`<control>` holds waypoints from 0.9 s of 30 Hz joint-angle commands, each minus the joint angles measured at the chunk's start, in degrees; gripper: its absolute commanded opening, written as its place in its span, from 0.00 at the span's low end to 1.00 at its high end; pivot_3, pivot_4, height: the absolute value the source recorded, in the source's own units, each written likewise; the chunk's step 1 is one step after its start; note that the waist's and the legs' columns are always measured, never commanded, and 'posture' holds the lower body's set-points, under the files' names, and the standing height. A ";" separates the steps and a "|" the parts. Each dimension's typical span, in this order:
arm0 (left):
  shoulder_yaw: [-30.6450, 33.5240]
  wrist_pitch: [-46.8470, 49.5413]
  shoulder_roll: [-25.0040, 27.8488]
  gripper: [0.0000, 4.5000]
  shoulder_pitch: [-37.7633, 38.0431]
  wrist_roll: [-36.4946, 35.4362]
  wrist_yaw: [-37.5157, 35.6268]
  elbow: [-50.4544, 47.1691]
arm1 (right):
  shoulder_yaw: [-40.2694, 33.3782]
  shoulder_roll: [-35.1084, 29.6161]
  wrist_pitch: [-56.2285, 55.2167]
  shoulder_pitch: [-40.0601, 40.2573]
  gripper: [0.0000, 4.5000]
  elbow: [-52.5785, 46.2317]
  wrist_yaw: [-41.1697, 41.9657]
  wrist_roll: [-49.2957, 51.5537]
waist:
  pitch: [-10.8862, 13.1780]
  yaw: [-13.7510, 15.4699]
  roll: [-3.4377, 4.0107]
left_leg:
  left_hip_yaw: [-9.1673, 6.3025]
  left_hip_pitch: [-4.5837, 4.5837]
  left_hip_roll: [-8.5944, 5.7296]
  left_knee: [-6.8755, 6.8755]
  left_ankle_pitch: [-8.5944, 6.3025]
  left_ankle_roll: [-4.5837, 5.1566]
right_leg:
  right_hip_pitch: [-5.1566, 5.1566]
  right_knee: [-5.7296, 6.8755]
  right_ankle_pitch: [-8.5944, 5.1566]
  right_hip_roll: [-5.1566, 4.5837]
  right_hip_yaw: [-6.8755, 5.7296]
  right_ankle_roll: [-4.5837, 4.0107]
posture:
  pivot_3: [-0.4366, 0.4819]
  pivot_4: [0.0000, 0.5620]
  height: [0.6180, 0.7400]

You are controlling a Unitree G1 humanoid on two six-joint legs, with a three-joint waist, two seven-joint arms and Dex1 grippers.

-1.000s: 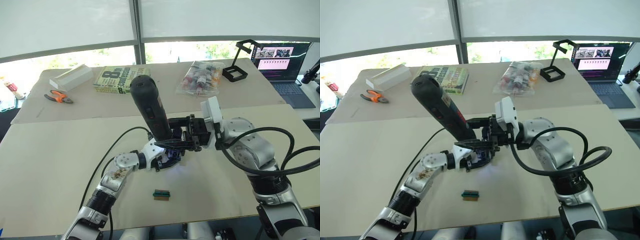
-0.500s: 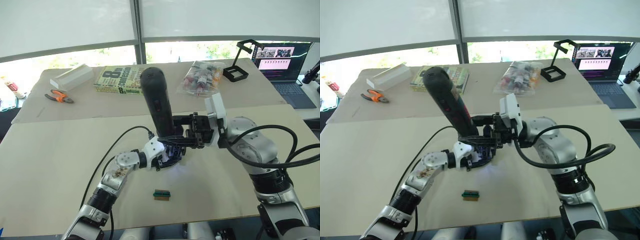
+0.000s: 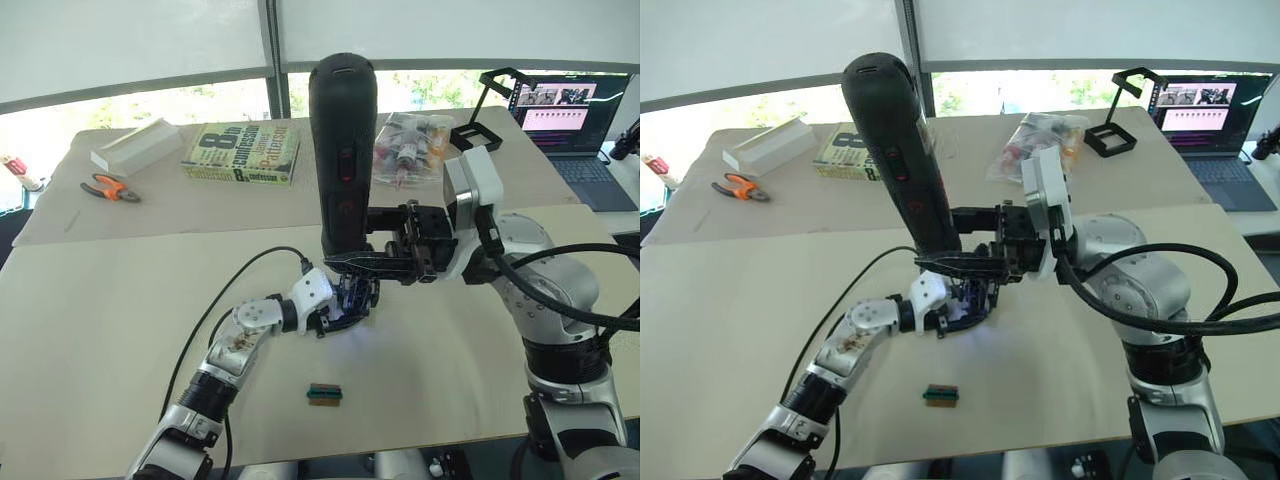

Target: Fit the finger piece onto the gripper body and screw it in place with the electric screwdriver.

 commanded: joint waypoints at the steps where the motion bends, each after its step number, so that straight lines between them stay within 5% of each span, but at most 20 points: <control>1: 0.78 0.23 0.10 0.51 -0.69 0.02 0.63 0.13 | -3.31 -0.08 1.36 -2.45 0.43 -3.19 -1.18 4.11 | 0.00 0.00 0.00 | 0.00 0.00 0.00 0.00 0.00 0.00 | 0.00 0.01 0.00 0.00 0.00 0.00 | 0.48 0.27 0.98; 4: 2.17 3.43 1.63 0.51 -0.38 -1.04 0.35 -1.88 | -6.48 -1.37 7.30 -4.39 0.43 -3.62 -4.46 11.85 | 0.01 -0.11 0.00 | -0.01 0.00 0.02 -0.01 0.00 0.00 | -0.01 0.04 0.00 0.01 -0.01 0.00 | 0.48 0.27 0.98; 9: 6.73 9.07 12.47 1.00 7.16 -6.44 -5.42 -17.47 | -16.01 -13.81 24.08 -5.33 0.43 0.74 -11.70 37.50 | 0.08 -0.61 0.00 | 0.00 -0.02 0.12 -0.12 -0.01 0.00 | -0.12 0.05 0.00 0.08 0.03 -0.02 | 0.48 0.27 0.98; 14: 13.27 14.42 23.24 1.00 14.75 -14.12 -10.75 -29.33 | -19.53 -26.68 35.52 2.25 0.43 8.55 -16.29 49.85 | 0.12 -0.03 0.05 | 0.00 -0.25 0.34 -0.22 -0.05 0.04 | -0.20 -0.06 -0.01 0.27 -0.08 -0.05 | 0.48 0.27 0.98; 17: 15.84 15.87 28.31 1.00 18.32 -17.59 -14.07 -33.55 | -18.40 -31.48 40.75 7.45 0.43 12.97 -16.54 47.70 | 0.13 0.26 0.07 | 0.00 -0.41 0.35 -0.12 -0.10 0.15 | -0.17 -0.30 0.00 0.22 -0.21 -0.05 | 0.48 0.27 0.98; 21: 18.67 18.94 34.70 1.00 22.23 -20.12 -16.97 -35.66 | -7.82 -34.14 44.87 11.92 0.43 23.09 -15.79 30.89 | 0.15 0.16 0.10 | 0.13 -0.44 0.33 -0.11 -0.12 0.17 | -0.18 -0.54 0.02 0.18 -0.25 -0.06 | 0.48 0.27 0.98; 27: 20.08 20.02 33.99 1.00 21.65 -20.70 -13.79 -34.23 | 5.69 -34.21 40.93 9.52 0.43 29.77 -7.30 10.36 | 0.31 -0.20 0.45 | 0.26 -0.45 0.34 -0.09 -0.11 0.17 | -0.19 -0.51 0.05 0.14 -0.23 -0.08 | 0.48 0.27 0.98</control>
